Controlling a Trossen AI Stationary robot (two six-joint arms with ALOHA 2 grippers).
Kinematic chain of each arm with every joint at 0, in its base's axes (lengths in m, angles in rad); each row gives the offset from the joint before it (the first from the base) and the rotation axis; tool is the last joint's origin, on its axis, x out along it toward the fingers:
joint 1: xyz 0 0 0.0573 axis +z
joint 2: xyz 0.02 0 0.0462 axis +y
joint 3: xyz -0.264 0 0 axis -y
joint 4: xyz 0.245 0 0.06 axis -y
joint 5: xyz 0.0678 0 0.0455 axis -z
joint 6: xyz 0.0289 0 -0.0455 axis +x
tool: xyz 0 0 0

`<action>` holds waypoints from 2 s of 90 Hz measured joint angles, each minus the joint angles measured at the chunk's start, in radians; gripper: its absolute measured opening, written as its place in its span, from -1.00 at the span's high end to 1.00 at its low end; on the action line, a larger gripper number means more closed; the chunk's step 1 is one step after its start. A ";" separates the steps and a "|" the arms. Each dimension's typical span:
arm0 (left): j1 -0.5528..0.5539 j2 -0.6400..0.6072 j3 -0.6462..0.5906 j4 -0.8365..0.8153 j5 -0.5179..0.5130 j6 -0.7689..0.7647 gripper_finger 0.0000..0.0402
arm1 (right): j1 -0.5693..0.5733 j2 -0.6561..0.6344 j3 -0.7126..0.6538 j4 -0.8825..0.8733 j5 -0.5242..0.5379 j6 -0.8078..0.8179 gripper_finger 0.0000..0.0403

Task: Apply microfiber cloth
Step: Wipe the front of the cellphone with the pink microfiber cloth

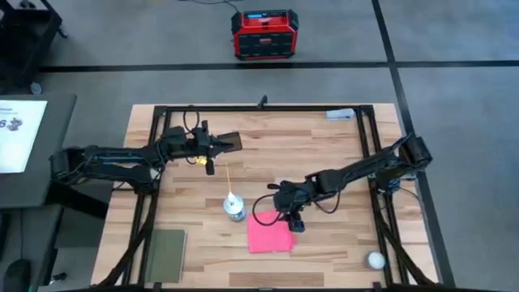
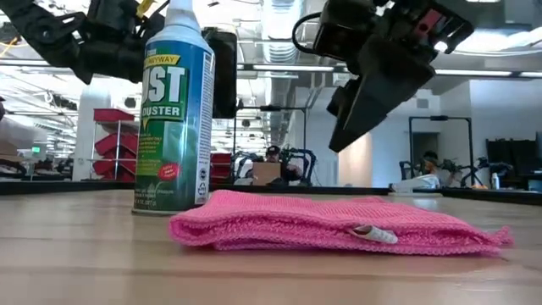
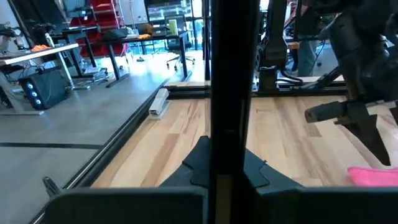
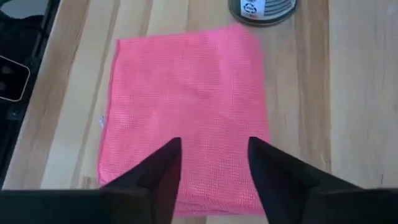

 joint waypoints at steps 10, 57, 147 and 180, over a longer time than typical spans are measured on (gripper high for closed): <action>0.000 0.000 0.000 -0.001 0.000 -0.001 1.00 | 0.000 0.000 -0.002 -0.018 0.001 0.029 -0.04; 0.000 0.000 -0.001 -0.007 0.005 -0.028 1.00 | 0.040 0.121 -0.002 0.099 0.004 0.127 -0.07; 0.000 0.000 -0.002 -0.014 0.019 -0.032 1.00 | 0.005 0.191 -0.003 0.135 0.187 0.059 0.99; 0.000 0.000 0.001 0.073 0.018 -0.089 1.00 | 0.011 -0.073 0.005 0.052 0.495 -0.005 1.00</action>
